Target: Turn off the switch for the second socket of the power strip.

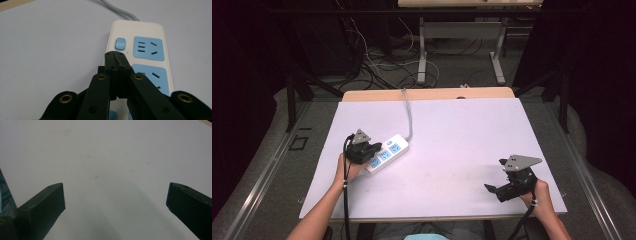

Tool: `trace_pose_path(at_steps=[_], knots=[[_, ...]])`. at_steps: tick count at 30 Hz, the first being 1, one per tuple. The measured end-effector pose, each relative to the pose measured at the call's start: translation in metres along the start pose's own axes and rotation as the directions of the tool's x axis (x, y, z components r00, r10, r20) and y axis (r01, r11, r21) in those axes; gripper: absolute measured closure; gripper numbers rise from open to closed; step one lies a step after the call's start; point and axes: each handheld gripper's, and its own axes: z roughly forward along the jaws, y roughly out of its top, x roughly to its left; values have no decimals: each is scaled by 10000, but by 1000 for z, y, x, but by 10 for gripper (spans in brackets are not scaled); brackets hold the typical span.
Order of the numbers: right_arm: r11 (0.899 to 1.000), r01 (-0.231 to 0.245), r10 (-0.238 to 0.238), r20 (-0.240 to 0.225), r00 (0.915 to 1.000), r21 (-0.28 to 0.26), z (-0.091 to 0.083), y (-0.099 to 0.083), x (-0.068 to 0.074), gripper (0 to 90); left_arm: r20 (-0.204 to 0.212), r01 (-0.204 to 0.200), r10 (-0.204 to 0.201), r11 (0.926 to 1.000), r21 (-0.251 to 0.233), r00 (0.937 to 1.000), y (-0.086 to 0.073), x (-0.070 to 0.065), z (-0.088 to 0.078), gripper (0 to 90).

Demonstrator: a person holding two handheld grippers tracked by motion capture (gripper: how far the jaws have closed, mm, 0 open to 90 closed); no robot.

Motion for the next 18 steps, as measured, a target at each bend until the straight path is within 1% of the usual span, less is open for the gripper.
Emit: trace_pose_path(at_steps=[8, 10, 12, 18], knots=[[10000, 15, -15, 14, 10000, 9, 0, 0, 0, 14, -111, -61, 61, 10000, 13, 9999, 0, -1, 0, 900], [10000, 4, -4, 7, 10000, -64, 0, 0, 0, 14, -124, -31, 31, 10000, 19, 9999, 0, -2, 0, 900], [10000, 52, -52, 0, 10000, 29, 0, 0, 0, 14, -133, -17, 17, 10000, 42, 9999, 0, -2, 0, 900], [10000, 51, -51, 0, 10000, 32, 0, 0, 0, 14, -132, 9, -9, 10000, 43, 9999, 0, -2, 0, 900]])
